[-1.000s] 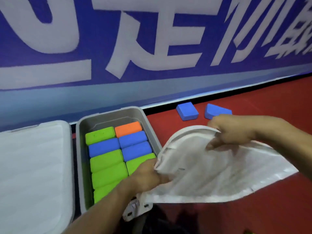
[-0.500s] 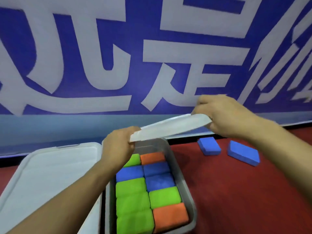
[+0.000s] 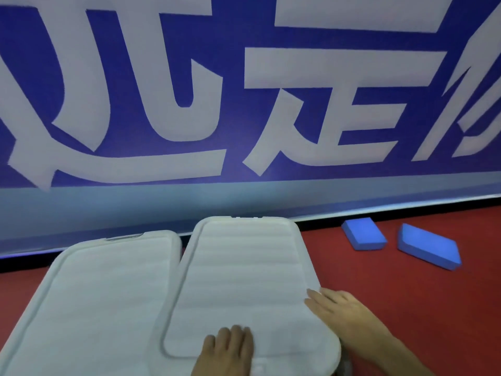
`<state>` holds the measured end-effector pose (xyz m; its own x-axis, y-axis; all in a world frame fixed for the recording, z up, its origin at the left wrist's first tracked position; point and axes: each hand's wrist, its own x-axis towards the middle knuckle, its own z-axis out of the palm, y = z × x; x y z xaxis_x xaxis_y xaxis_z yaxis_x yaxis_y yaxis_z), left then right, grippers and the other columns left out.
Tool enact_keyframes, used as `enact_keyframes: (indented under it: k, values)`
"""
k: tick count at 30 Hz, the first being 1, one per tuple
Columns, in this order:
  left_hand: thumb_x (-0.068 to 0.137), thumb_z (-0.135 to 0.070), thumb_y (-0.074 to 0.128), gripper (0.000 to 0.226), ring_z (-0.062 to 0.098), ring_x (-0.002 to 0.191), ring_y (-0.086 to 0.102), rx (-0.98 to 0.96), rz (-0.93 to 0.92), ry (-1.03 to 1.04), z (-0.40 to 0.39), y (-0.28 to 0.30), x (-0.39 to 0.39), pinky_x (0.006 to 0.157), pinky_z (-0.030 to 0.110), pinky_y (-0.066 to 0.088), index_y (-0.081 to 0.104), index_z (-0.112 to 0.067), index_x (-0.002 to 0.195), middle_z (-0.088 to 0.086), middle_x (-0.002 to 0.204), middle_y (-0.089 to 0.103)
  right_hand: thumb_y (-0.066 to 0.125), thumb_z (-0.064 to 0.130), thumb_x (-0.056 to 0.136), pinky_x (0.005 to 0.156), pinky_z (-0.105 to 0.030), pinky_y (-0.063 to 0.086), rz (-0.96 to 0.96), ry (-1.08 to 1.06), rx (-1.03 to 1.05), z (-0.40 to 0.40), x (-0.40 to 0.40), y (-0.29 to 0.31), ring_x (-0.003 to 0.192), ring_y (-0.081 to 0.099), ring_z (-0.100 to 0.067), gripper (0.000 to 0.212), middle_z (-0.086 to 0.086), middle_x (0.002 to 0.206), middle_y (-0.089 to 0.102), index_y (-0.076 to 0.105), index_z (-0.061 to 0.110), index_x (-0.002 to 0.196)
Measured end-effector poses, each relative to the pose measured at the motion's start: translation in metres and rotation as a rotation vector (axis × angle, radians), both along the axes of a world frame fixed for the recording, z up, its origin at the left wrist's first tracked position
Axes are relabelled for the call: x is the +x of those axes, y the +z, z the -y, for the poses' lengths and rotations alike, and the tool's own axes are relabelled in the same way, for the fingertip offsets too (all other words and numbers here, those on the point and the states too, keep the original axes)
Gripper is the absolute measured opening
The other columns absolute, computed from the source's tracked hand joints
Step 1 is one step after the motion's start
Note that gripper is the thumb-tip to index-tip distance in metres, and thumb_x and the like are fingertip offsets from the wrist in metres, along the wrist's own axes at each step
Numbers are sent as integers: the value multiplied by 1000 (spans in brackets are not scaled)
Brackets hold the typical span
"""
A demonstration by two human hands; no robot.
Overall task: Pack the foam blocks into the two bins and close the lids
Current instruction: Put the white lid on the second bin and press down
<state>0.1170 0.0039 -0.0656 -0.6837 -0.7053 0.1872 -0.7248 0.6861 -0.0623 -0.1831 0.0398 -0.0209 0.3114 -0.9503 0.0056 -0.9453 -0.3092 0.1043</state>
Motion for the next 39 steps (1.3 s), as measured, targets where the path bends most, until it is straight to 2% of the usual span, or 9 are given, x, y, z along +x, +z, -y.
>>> enact_keyframes:
  k: [8, 14, 19, 21, 23, 25, 28, 33, 39]
  values:
    - [52, -54, 66, 34, 19, 45, 53, 394, 89, -38, -35, -50, -38, 44, 29, 39, 59, -29, 74, -4, 71, 68, 38, 2, 44, 81, -39, 56, -87, -183, 242, -32, -21, -72, 108, 66, -24, 88, -9, 147, 45, 52, 16, 129]
    - [70, -55, 41, 54, 21, 76, 69, 379, 178, -185, -53, -61, -41, 59, 29, 56, 55, -26, 112, 3, 95, 70, 56, 26, 66, 117, -46, 0, -79, 110, 437, -62, 18, -74, 148, 1, -27, 91, -10, 160, 2, 22, 17, 151]
    - [83, -31, 64, 43, 39, 95, 59, 391, 166, -152, -93, -69, -28, 80, 52, 50, 58, -17, 123, 19, 114, 62, 53, 28, 94, 101, -53, 43, 43, 16, 257, -112, 72, -116, 138, 38, -35, 50, -23, 148, 39, 46, 14, 141]
    - [89, -47, 54, 73, 53, 133, 25, 392, 238, -27, -86, -67, -22, 102, 73, 22, 23, -21, 150, 29, 153, 22, 47, 33, 97, 100, -55, 42, 72, -37, 145, -115, 80, -125, 136, 41, -34, 48, -21, 147, 41, 48, 11, 140]
    - [96, -44, 40, 86, 47, 136, -29, 410, 345, -11, -78, -72, -16, 103, 74, -9, -29, -28, 145, 19, 148, -37, 42, 37, 95, 104, -57, 37, 126, -93, 108, -111, 85, -126, 140, 34, -33, 55, -20, 151, 36, 42, 10, 144]
    - [96, -37, 43, 94, 43, 133, -38, 459, 368, -4, -70, -73, -15, 105, 72, -11, -42, -29, 137, 14, 144, -45, 53, 43, 86, 108, -58, 31, 125, -109, 182, -100, 87, -127, 144, 26, -32, 73, -19, 155, 29, 32, 12, 148]
    - [91, -43, 53, 106, 41, 136, -35, 467, 357, 14, -47, -72, -20, 107, 70, -9, -42, -31, 136, 12, 149, -40, 74, 57, 68, 116, -56, 14, 85, -91, 278, -76, 76, -126, 148, 6, -31, 113, -17, 161, 6, 13, 14, 153]
    - [87, -36, 60, 111, 36, 132, -44, 504, 324, 18, -46, -74, -19, 105, 69, -16, -39, -33, 139, 11, 148, -43, 82, 53, 57, 114, -60, 19, 54, -123, 263, -71, 79, -129, 148, 10, -33, 123, -19, 160, 11, 16, 13, 153]
    - [75, -30, 75, 98, 54, 141, 11, 331, 268, 7, -68, -90, -9, 101, 74, 25, 19, -16, 153, 27, 156, 14, 58, 35, 88, 104, -65, 32, -46, -107, -82, -87, 88, -153, 140, 30, -43, 68, -23, 152, 33, 34, 13, 148]
